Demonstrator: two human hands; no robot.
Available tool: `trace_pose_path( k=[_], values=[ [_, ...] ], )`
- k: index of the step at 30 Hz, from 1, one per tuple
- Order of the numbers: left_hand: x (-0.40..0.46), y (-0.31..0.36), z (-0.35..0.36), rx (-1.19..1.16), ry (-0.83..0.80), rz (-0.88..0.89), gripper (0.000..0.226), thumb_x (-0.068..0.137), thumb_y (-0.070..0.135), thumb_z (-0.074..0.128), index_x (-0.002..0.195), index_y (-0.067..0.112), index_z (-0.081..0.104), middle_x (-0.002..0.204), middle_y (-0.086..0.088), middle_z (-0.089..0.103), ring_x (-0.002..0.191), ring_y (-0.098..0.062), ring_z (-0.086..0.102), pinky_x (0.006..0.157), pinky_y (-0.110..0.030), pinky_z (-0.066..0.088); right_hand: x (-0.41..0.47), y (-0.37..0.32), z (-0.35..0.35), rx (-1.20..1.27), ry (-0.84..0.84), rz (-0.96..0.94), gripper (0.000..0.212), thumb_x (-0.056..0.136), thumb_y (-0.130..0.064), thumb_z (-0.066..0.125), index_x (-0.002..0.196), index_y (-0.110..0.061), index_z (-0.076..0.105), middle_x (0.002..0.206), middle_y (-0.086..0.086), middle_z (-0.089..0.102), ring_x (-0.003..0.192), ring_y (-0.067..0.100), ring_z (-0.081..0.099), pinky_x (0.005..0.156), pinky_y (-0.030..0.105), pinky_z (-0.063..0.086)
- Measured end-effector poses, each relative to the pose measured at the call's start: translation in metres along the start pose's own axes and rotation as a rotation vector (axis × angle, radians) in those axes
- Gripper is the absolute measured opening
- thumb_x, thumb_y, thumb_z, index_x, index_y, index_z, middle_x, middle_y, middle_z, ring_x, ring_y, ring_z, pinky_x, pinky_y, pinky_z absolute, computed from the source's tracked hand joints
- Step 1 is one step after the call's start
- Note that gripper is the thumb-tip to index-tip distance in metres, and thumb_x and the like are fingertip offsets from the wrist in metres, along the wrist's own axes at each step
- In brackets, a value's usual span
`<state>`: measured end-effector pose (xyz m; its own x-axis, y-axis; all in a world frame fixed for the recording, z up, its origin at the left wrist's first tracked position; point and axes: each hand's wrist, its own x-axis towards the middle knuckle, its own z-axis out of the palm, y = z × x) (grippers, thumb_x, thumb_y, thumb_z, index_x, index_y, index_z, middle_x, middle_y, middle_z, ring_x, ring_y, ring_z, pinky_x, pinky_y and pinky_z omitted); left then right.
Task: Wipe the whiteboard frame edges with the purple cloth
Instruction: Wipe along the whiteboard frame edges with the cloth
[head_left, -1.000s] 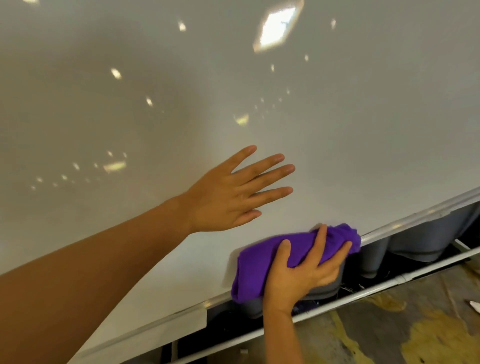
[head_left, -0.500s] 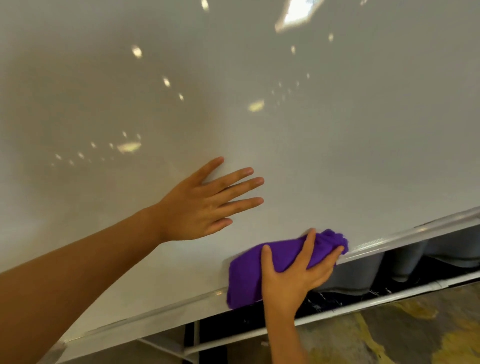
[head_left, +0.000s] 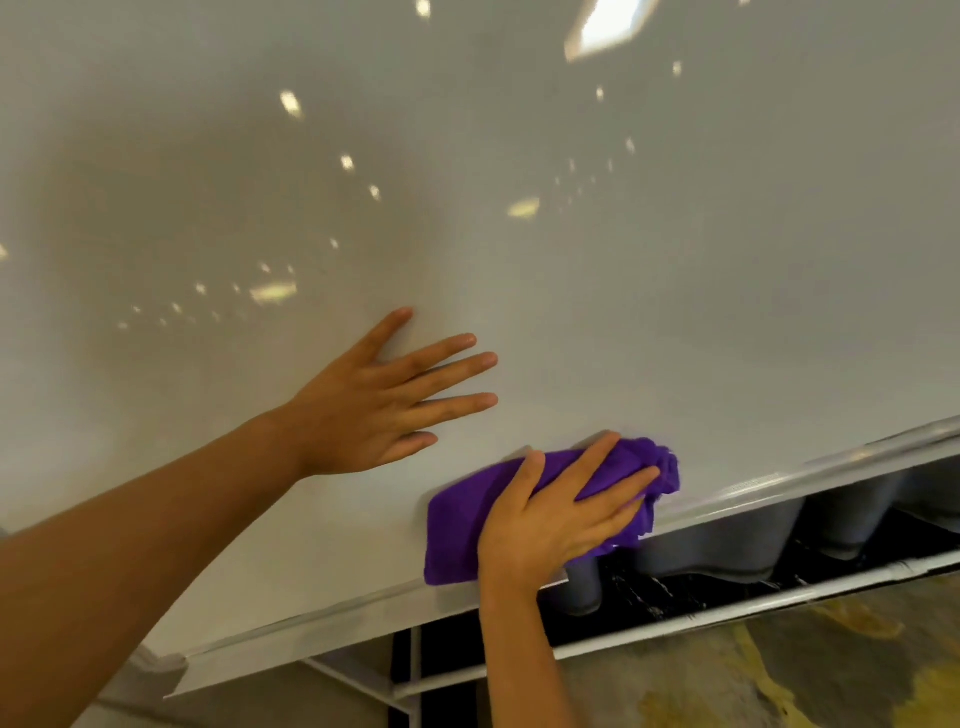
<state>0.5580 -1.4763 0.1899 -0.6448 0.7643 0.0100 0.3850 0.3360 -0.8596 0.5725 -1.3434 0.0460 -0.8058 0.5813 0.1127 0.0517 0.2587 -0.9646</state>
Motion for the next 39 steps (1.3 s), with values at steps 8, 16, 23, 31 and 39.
trace_pose_path(
  k=[8,16,23,31,39],
  values=[
    [-0.068,-0.014,0.012,-0.02,0.037,-0.027,0.061,0.094,0.05,0.034,0.149,0.028,0.019,0.157,-0.005,0.017,0.145,-0.026,0.013,0.114,-0.055,0.007,-0.048,0.007,0.022,0.019,0.056,-0.062,0.06,0.093,-0.042,0.03,0.147,-0.019,0.015,0.156,0.014,0.002,0.142,0.035,0.004,0.112,0.048,0.01],
    [-0.194,-0.024,0.035,-0.01,0.017,-0.056,0.061,0.094,0.05,0.035,0.149,0.028,0.02,0.156,-0.004,0.017,0.145,-0.024,0.013,0.114,-0.054,0.005,-0.154,-0.008,0.07,0.017,0.066,-0.114,0.064,0.086,-0.029,0.033,0.147,-0.018,0.015,0.155,0.017,0.005,0.14,0.038,0.007,0.112,0.05,0.008],
    [-0.242,-0.022,0.051,-0.012,0.042,-0.132,0.057,0.097,0.049,0.027,0.149,0.028,0.015,0.156,-0.002,0.011,0.145,-0.022,0.012,0.113,-0.051,0.003,-0.237,-0.022,0.11,-0.018,0.045,-0.139,0.066,0.081,-0.019,0.031,0.145,-0.01,0.02,0.152,0.023,0.011,0.138,0.044,0.012,0.111,0.056,0.012],
    [-0.262,-0.032,0.059,-0.064,0.148,-0.139,0.067,0.091,0.059,0.035,0.149,0.028,0.018,0.157,-0.002,0.012,0.145,-0.026,0.011,0.115,-0.051,0.003,-0.309,-0.034,0.143,-0.07,-0.057,-0.196,0.065,0.079,-0.026,0.035,0.141,-0.01,0.022,0.148,0.028,0.021,0.134,0.047,0.018,0.105,0.061,0.017],
    [-0.271,-0.058,0.058,-0.039,0.133,-0.118,0.077,0.086,0.068,0.032,0.149,0.029,0.013,0.158,-0.005,0.017,0.145,-0.028,0.009,0.112,-0.058,-0.004,-0.354,-0.037,0.147,-0.057,-0.185,-0.293,0.086,0.057,-0.022,0.052,0.138,-0.008,0.025,0.147,0.024,0.017,0.134,0.044,0.014,0.101,0.063,0.016]
  ],
)
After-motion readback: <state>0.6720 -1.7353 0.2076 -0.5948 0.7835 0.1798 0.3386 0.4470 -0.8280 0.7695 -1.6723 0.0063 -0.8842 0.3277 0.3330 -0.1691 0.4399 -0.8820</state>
